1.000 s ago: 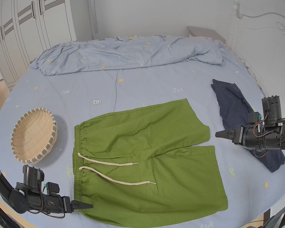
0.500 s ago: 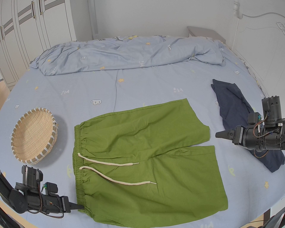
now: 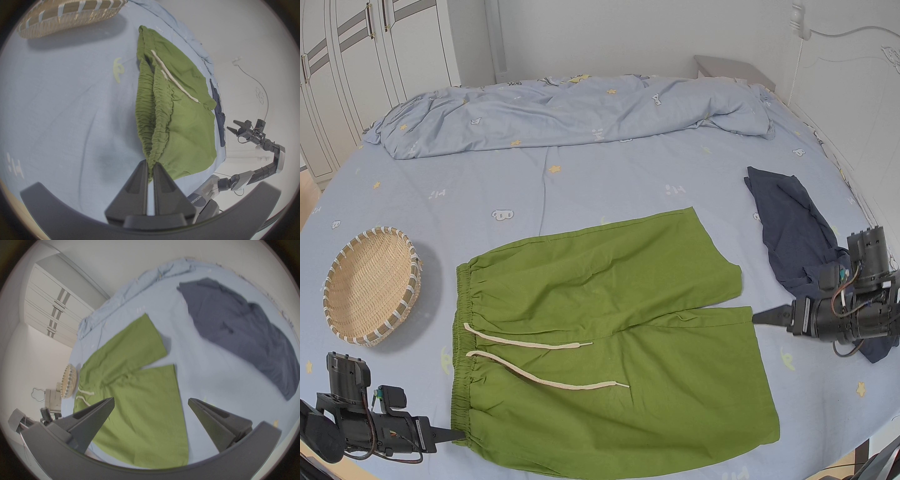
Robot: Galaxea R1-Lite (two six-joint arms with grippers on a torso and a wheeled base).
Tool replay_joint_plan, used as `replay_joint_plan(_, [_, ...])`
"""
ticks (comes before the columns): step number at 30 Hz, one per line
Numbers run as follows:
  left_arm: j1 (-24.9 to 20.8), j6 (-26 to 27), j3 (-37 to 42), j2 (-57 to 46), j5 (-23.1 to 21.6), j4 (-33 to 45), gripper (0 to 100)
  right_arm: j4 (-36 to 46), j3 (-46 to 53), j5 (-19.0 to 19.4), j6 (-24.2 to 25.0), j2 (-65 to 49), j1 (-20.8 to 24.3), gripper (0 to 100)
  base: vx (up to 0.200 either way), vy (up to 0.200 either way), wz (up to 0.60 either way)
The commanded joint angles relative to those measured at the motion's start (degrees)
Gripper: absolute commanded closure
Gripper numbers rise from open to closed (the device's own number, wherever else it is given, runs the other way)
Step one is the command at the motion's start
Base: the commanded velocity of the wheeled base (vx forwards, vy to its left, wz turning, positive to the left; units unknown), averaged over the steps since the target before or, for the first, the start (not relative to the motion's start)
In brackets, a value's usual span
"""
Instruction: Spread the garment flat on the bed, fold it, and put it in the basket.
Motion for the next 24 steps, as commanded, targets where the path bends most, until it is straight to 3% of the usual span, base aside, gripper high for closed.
replay_joint_plan(1, [4.42,5.42,0.78,0.83,-0.05,0.03,100,2.43,7.45,5.77,-1.00,0.84,-2.13,0,0.000,0.000,0.00])
replay_joint_plan(3, [6.62,9.73,0.87,3.03,-0.22,0.03,100,2.43,10.79,9.02,-1.79,2.07,-2.39,0,0.000,0.000,0.00])
replay_joint_plan(6, [8.81,12.54,0.87,5.23,-0.31,0.03,100,2.43,13.51,10.69,-3.54,2.95,-2.92,0,0.000,0.000,0.00])
replay_joint_plan(12, [9.16,12.72,0.87,4.35,-0.40,0.03,100,2.43,17.20,11.04,-8.03,4.00,-3.18,0,0.000,0.000,0.00])
replay_joint_plan(16, [9.16,12.72,0.87,4.35,-0.40,0.03,100,2.43,18.08,12.18,-8.47,5.85,-3.18,0,0.000,0.000,0.00])
replay_joint_plan(20, [9.16,12.72,0.87,4.53,-0.40,0.03,100,2.43,19.22,17.19,-8.55,5.76,-3.18,0,0.000,0.000,0.00])
replay_joint_plan(24, [9.16,12.72,0.78,4.79,-0.49,0.03,100,2.52,20.01,19.13,-8.55,5.76,-3.18,0,0.000,0.000,0.00])
